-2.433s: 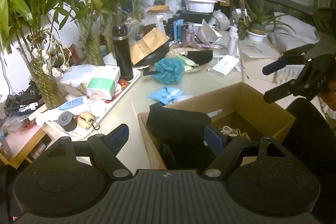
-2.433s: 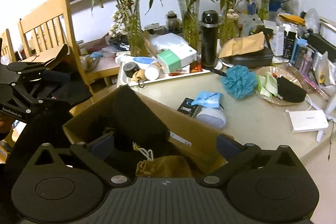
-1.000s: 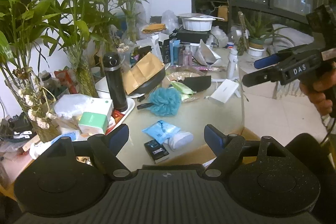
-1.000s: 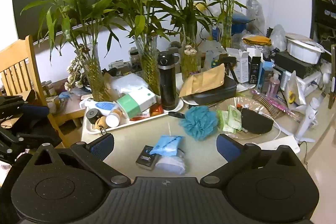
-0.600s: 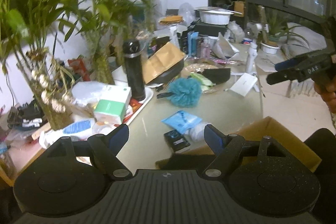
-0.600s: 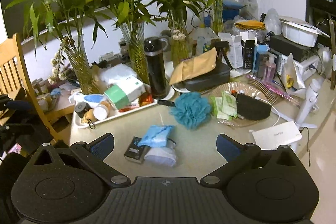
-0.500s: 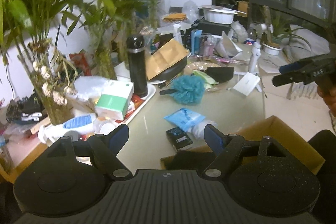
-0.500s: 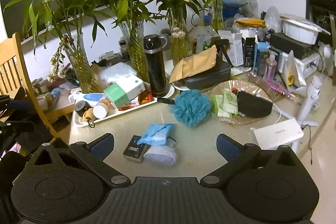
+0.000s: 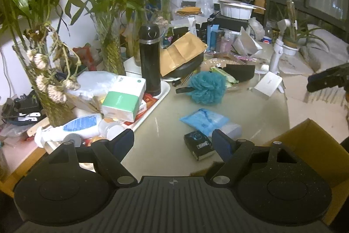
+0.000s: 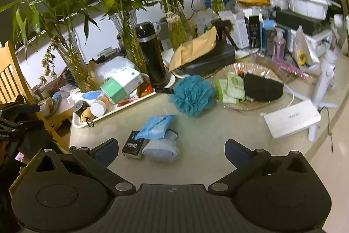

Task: Organize soft objects
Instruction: 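Move both tools back over the table toward the blue packet, then lower the left tool toward the small black card box while the right tool approaches the white cloth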

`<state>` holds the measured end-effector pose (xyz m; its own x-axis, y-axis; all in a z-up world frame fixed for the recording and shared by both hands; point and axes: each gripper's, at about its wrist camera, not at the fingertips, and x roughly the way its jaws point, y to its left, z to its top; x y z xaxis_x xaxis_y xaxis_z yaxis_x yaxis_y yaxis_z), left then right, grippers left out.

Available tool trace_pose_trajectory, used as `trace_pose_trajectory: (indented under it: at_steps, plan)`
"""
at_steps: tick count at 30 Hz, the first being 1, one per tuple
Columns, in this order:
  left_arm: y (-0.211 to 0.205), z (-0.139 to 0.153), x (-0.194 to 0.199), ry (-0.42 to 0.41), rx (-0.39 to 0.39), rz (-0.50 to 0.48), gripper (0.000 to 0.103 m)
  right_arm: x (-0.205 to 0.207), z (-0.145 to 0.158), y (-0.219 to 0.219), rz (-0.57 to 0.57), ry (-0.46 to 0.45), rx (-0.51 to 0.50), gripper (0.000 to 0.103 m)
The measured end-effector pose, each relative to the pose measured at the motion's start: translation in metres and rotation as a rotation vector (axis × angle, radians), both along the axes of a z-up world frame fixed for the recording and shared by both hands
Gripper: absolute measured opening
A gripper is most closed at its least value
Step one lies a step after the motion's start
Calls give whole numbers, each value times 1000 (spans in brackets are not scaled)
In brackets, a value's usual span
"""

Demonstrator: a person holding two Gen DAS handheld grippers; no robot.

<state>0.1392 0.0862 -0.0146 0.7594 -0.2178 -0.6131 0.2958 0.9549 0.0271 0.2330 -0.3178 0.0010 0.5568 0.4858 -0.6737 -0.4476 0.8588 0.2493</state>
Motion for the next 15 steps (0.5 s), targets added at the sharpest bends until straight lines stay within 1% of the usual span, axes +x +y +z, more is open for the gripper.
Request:
trace_pose_trajectory:
  at_steps: [9,15]
  plan:
    - [-4,-12,34,-10,-15,-65,78,16,-13,1,50,50,-14,103]
    - [-4,-25,51,-5,-41,-100,78,23,-33,3,72,87,-20,103]
